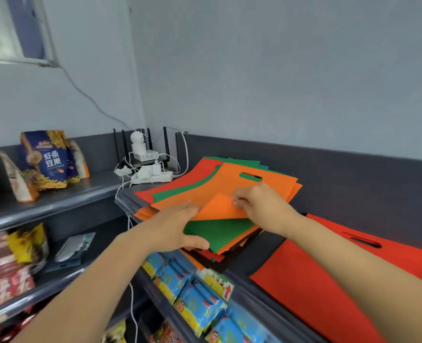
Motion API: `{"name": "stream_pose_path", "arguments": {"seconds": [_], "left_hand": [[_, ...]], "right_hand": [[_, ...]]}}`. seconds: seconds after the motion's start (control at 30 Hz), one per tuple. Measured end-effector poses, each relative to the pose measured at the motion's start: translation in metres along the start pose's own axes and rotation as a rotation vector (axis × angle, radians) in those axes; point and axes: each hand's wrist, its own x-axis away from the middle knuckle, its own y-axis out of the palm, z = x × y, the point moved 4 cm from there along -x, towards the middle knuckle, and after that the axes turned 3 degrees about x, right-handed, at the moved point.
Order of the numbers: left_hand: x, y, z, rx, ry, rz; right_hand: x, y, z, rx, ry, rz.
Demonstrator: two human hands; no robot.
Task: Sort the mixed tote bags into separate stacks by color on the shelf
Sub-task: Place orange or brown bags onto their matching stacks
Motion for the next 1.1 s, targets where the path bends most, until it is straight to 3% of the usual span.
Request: {"name": "stream_pose_path", "arguments": {"seconds": [0.13,0.37,0.5,0.6,0.7,0.77,0.87,1.0,1.1], "left_hand": [[-0.018,-0.003,-0.020,0.076,-0.045,0.056],[-0.034,-0.008,-0.026,-0.068,0.016,0.262],[-0.042,-0.006,-0.032,-0.115,0.096,0.325],[-0.043,-0.004,-0.032,-0.208,0.194,0.338],[-0.043,-0.004,-0.024,-0.398,0.296,0.326],[-0.041,-0.009,-0.009,-0.409,0.463,0.396],[-0.038,-0.015,0.017,-0.302,0.690,0.556],[-0.039,-0.003,0.050,-0.246,0.727,0.525],[-0.038,0.014,0.080,-0.243,0.765,0.510]], "right_hand": [[-0.016,-0.011,0.015,-0.133,0.048,0.145],[-0.011,-0.010,0.022,-0.205,0.167,0.252],[0.012,-0.006,0.048,-0.277,0.617,0.287],[0.039,0.013,0.047,-0.785,1.045,0.101],[0.054,0.022,0.024,-1.073,1.116,-0.054],[0.058,0.021,0.013,-1.068,1.063,0.005],[0.075,0.010,0.010,-0.929,1.053,0.261],[0.123,-0.025,0.012,-0.530,1.091,0.504],[0.174,-0.053,0.019,-0.409,1.134,0.647]]}}
